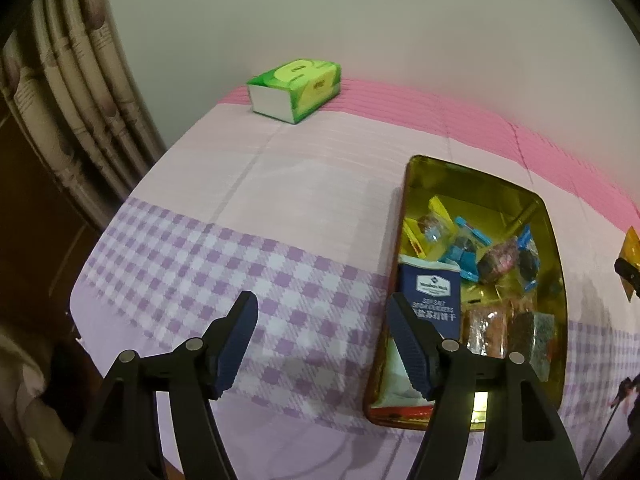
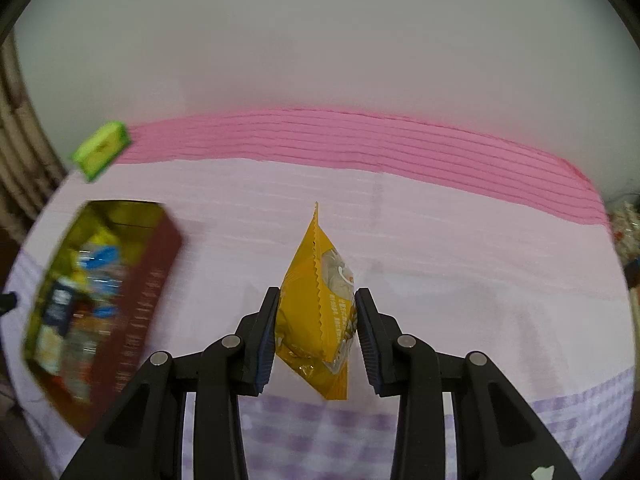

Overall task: Organize snacks
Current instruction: 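Carry the yellow triangular bag into the tin and open the right gripper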

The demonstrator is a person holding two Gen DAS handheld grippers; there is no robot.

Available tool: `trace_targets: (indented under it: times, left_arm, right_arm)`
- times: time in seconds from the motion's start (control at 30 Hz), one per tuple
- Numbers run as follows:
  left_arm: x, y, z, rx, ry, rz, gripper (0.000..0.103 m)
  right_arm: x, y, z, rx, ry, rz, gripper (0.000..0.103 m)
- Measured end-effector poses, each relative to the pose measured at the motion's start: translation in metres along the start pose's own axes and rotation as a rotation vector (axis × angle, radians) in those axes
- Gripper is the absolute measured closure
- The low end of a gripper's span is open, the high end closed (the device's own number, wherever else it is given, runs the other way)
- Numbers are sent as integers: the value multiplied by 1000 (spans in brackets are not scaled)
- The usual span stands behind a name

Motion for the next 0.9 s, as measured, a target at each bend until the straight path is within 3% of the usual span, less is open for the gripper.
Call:
trace_targets:
  times: [0.3, 0.47, 0.6, 0.9]
  left_arm:
    - [0, 24, -2, 70, 5, -22, 34]
    - [1, 28, 0, 83, 8, -26, 33]
    - [1, 30, 2, 85, 15, -37, 32]
    - [-2, 37, 5, 109, 28, -40, 32]
  right_arm:
    - [16, 96, -11, 135, -7, -159, 69]
    - [10, 148, -9, 211, 2, -207, 69]
    - [-3, 177, -8, 261, 25, -215, 69]
    - [-29, 195, -5, 284, 67, -188, 68]
Point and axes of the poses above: each gripper's, at about its wrist camera, not at the fingertips, and x roughly against the way its jaws point, y to its left, z to its underside, the point moved 2 cm from there along -x, roughly the way its jaws point, and after that the axes turned 9 degrees about y, right-handed, at the moved point
